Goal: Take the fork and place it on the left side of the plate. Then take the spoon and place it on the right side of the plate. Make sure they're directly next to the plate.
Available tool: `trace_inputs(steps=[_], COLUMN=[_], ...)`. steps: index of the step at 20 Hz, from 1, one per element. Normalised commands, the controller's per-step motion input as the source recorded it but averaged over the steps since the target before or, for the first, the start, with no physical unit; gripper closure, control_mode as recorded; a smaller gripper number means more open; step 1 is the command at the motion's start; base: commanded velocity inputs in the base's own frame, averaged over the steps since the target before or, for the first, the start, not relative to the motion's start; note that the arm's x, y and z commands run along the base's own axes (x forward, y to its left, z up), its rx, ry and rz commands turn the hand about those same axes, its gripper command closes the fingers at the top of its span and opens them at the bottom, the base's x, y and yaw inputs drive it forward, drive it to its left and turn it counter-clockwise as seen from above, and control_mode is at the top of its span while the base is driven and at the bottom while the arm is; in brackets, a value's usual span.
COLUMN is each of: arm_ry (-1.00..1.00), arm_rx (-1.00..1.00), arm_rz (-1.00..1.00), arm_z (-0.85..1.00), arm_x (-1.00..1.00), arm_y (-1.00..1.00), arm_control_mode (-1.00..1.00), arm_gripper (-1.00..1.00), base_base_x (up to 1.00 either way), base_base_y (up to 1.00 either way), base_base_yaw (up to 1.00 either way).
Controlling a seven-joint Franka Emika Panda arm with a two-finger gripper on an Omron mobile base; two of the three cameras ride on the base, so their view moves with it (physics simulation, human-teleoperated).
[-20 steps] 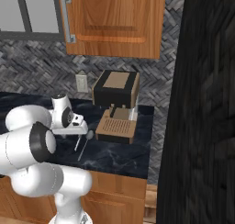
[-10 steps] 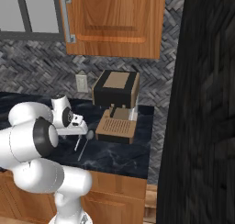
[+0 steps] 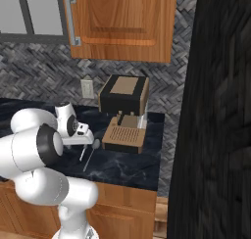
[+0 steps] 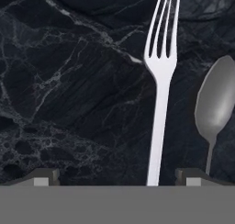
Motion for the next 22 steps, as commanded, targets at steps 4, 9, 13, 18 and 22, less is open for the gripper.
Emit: trace_inputs(steps=[4,9,13,18,22], arm_ry=[-0.02,-0.02,-0.03,-0.04,-0.04], arm_rx=[0.0,0.0,0.0,0.0,0.0], arm_rz=[0.0,0.0,0.0,0.0,0.0], arm_z=[-0.13,-0.15,-0.15,-0.14,-0.17], arm_x=[0.0,0.01,0.02,0.02,0.05], arm_y=[0.0,0.0,-0.08,-0.13,-0.12], arm_control_mode=[-1.0,-1.0,-1.0,-1.0,-1.0], arm_gripper=[-1.0,-1.0,-1.0,-1.0,-1.0], base_base_x=[0.0,0.0,0.0,0.0,0.0], base_base_y=[0.0,0.0,0.0,0.0,0.0], base_base_yaw=[0.0,0.0,0.0,0.0,0.0])
